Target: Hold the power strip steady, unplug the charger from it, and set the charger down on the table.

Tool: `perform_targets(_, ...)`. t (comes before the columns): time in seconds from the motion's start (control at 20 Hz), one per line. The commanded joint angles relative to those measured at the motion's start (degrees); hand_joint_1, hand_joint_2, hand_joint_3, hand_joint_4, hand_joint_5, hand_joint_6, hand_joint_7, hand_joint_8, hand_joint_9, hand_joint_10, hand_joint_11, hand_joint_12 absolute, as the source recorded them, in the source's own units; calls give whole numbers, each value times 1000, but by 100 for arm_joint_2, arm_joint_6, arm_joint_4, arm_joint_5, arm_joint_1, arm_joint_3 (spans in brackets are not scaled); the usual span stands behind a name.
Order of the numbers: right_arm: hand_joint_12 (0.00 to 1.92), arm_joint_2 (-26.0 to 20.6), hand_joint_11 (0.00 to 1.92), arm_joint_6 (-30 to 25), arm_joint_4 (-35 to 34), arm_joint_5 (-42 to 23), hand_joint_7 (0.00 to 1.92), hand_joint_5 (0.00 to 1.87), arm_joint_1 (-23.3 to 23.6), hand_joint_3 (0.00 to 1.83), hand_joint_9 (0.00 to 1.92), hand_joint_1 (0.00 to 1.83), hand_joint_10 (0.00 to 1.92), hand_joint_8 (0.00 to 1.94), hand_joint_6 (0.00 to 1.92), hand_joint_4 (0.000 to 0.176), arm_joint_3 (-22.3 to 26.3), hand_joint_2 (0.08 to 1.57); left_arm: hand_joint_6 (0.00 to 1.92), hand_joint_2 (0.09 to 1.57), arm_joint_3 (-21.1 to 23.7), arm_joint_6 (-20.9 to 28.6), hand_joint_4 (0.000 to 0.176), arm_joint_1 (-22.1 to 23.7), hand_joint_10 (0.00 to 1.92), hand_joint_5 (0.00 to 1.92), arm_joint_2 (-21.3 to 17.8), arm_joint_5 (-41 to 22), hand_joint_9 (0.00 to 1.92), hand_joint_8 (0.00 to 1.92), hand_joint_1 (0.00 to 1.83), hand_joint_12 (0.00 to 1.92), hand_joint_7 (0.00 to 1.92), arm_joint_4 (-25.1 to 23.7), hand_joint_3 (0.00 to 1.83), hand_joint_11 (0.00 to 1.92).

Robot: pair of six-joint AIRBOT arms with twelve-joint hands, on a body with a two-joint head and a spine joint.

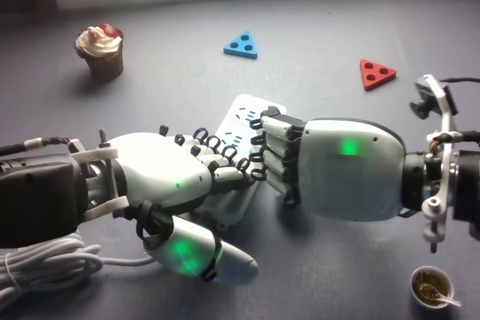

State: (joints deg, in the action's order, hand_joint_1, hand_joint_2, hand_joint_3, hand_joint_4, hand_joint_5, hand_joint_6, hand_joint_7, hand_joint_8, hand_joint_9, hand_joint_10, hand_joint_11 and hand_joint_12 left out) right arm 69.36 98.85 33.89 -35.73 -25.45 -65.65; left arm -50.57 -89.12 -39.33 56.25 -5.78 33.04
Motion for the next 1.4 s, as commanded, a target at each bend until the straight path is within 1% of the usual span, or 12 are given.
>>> perform_targets(0.0, 536, -56, 377, 57, -67, -616, 524, 461, -14, 0, 529, 934, 0, 0, 0, 0, 12, 934, 2, 1023, 51, 6, 0, 28, 6, 133, 3, -60, 96, 5, 0, 45, 124, -8, 0, 65)
perform_targets(0.2, 417, -205, 150, -49, -398, -623, 268, 229, -47, 0, 263, 756, 0, 0, 0, 0, 133, 779, 1, 1022, 58, 6, 0, 27, 7, 125, -2, -38, 103, 3, 0, 44, 123, -10, 0, 66)
perform_targets(0.3, 369, -346, 55, -166, -1091, -705, 165, 128, -47, 0, 152, 679, 0, 0, 0, 0, 299, 779, 3, 1023, 59, 6, 0, 27, 10, 130, -1, -40, 113, 8, 0, 46, 136, -10, 1, 70)
perform_targets(0.45, 365, -760, 58, -810, -2837, -1176, 157, 123, -47, 0, 149, 677, 6, 6, 4, 0, 794, 773, 2, 1022, 60, 6, 0, 29, 10, 130, 0, -47, 120, 5, 0, 47, 134, -10, 0, 73)
perform_targets(0.5, 367, -1022, 61, -1184, -3394, -1207, 171, 132, -25, 0, 157, 702, 8, 10, 7, 0, 1048, 776, 1, 1022, 64, 6, 0, 30, 7, 128, -1, -49, 115, 3, 0, 45, 131, -9, 0, 69)
perform_targets(0.65, 367, -1736, 58, -2322, -4236, -1156, 180, 141, 36, 1, 163, 725, 8, 9, 7, 0, 1659, 783, 0, 1022, 75, 6, 0, 47, 1, 127, -11, -53, 101, 0, 0, 38, 123, -6, 0, 53)
perform_targets(0.75, 362, -2223, 39, -2933, -4577, -1101, 172, 139, 63, 9, 148, 697, 0, 4, 5, 0, 1997, 803, 3, 1024, 82, 7, 0, 95, 5, 134, -37, -45, 110, 5, 0, 41, 135, -6, 1, 60)
perform_targets(0.8, 363, -2361, 38, -3090, -4673, -1101, 183, 150, 69, 9, 159, 707, 4, 7, 8, 0, 2073, 806, 0, 1022, 86, 7, 0, 119, 0, 112, -53, -30, 87, 0, 0, 31, 113, -6, 0, 38)
perform_targets(0.85, 368, -2638, 45, -3306, -5053, -1101, 193, 157, 69, 6, 170, 720, 8, 10, 9, 0, 2240, 804, 0, 1024, 90, 7, 0, 193, 0, 103, -92, 22, 76, 0, 0, 27, 103, -6, 1, 29)
perform_targets(0.95, 380, -2903, 56, -3343, -5704, -914, 184, 152, 80, 6, 173, 703, 7, 4, 5, 0, 2459, 808, 3, 1022, 87, 7, 0, 356, 5, 111, -145, 133, 87, 4, 0, 30, 113, -7, 0, 35)
perform_targets(1.2, 409, -3006, 48, -3161, -5523, -605, 193, 138, 244, 0, 187, 691, 1, 1, 0, 0, 2535, 813, 6, 1023, 99, 7, 0, 872, 8, 120, -303, 470, 100, 6, 0, 41, 122, 3, 1, 61)
perform_targets(1.35, 418, -2930, 48, -3161, -4766, -580, 182, 136, 143, 1, 185, 690, 0, 0, 0, 0, 2488, 818, 11, 1030, 87, -20, 0, 1222, 10, 136, -390, 728, 110, 10, 0, 47, 136, 8, 3, 77)
